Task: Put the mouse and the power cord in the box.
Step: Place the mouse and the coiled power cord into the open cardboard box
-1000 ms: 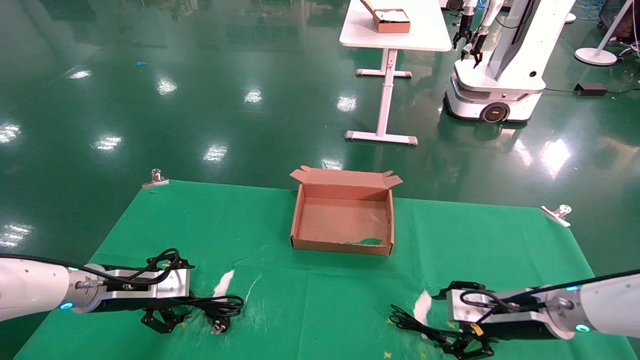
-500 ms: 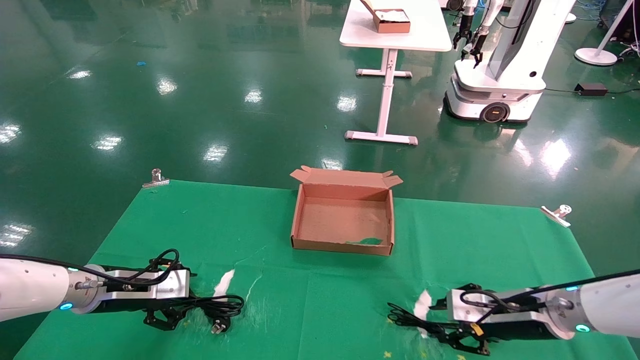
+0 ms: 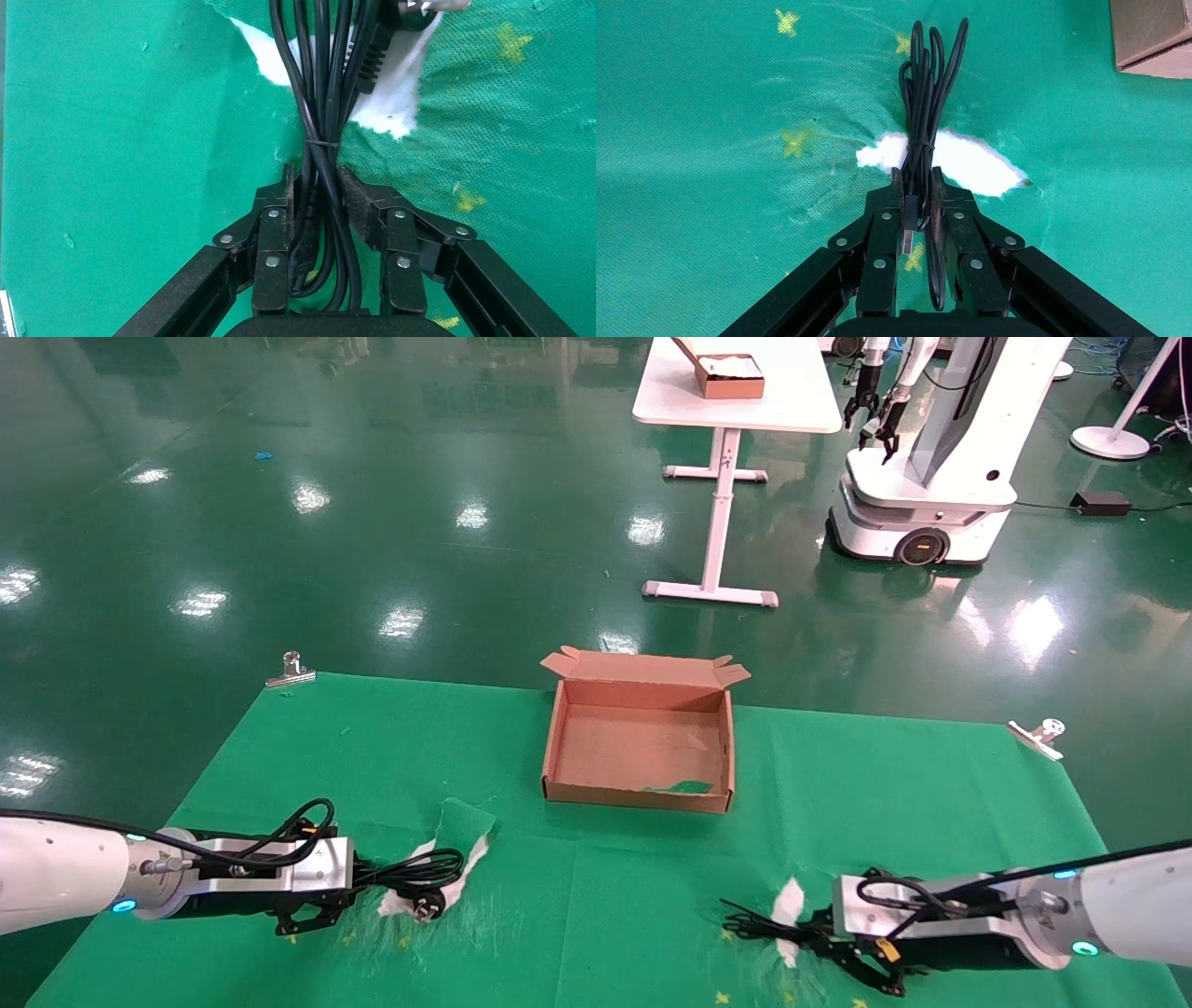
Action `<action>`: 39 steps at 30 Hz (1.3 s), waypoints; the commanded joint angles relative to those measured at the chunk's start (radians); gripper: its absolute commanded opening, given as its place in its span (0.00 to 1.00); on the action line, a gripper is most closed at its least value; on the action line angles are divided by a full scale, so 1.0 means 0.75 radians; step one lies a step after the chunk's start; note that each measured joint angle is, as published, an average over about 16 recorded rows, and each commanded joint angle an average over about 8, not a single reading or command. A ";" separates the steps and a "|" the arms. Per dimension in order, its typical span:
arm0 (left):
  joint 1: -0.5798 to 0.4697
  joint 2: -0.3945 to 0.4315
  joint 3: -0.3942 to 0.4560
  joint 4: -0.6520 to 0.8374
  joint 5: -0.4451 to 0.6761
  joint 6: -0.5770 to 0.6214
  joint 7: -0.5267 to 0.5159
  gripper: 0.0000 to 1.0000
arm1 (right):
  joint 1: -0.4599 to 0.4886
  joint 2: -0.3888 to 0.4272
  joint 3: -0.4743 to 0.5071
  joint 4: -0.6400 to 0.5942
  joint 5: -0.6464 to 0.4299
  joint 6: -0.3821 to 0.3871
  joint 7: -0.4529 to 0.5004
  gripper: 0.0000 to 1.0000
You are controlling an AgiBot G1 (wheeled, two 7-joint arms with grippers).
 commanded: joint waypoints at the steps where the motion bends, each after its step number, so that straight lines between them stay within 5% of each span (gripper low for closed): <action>1: 0.000 0.000 0.000 0.000 -0.001 0.000 0.000 0.00 | 0.000 0.000 0.000 0.000 0.000 0.000 0.000 0.00; 10: -0.008 -0.011 -0.001 0.009 -0.003 0.029 -0.011 0.00 | 0.004 0.017 0.016 -0.008 0.024 -0.014 0.007 0.00; 25: -0.167 -0.180 -0.090 0.057 -0.130 0.456 -0.091 0.00 | 0.155 0.221 0.124 -0.023 0.178 -0.220 0.031 0.00; 32: -0.270 -0.097 -0.155 0.146 -0.222 0.475 -0.305 0.00 | 0.314 0.204 0.122 0.049 0.176 -0.217 0.092 0.00; 39: -0.414 0.079 -0.181 0.215 -0.268 0.283 -0.523 0.00 | 0.452 0.039 0.102 0.138 0.144 -0.108 0.199 0.00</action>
